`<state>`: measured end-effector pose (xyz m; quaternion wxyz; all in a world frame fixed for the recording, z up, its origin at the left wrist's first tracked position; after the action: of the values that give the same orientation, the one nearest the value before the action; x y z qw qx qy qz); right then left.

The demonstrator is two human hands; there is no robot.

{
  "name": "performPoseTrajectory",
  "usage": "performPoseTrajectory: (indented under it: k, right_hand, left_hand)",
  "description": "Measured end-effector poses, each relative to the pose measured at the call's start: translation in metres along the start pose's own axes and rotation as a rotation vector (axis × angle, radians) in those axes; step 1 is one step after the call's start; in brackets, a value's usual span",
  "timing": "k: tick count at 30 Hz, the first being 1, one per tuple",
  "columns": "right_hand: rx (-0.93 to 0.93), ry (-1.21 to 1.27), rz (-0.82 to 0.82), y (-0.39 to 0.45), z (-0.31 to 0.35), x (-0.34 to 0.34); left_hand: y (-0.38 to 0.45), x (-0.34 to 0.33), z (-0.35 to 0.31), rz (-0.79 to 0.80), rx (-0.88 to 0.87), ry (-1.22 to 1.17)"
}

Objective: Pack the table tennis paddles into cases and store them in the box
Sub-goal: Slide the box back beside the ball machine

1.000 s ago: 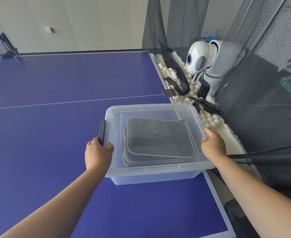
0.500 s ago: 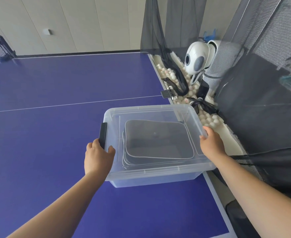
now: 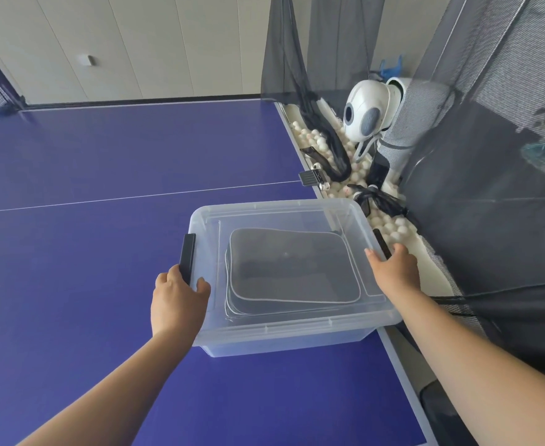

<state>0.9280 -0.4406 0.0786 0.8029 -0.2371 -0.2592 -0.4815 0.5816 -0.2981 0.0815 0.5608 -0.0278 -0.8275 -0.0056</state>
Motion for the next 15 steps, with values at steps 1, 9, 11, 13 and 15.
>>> performPoseTrajectory:
  k: [1,9,11,13,15]
  right_hand:
    - [0.018,0.002,-0.026,-0.002,0.000,0.001]
    - [0.137,-0.052,-0.037,-0.010,0.005,0.003]
    - [0.141,-0.096,-0.024,-0.012,0.007,0.003]
    - [0.154,-0.135,-0.029,-0.012,0.008,0.003]
    - [0.166,-0.170,-0.040,-0.012,0.008,0.002]
  left_hand:
    - [0.000,0.000,0.000,-0.001,0.000,0.000]
    - [0.000,-0.002,0.001,-0.006,-0.004,0.010]
    - [0.000,-0.002,0.001,-0.012,-0.011,0.015]
    - [0.000,-0.002,0.000,-0.013,-0.015,0.020]
    - [-0.001,-0.002,0.000,-0.016,-0.020,0.024]
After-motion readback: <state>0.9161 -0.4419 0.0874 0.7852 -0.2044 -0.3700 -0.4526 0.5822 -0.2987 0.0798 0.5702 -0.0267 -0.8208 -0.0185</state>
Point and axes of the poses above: each hand's wrist, its own y-axis towards the middle knuckle, its own x-axis out of the back of the hand, z = x × y, the point moved 1 cm from there along y, towards the middle knuckle, and after that the axes turned 14 degrees about y, right-handed, at the moved point
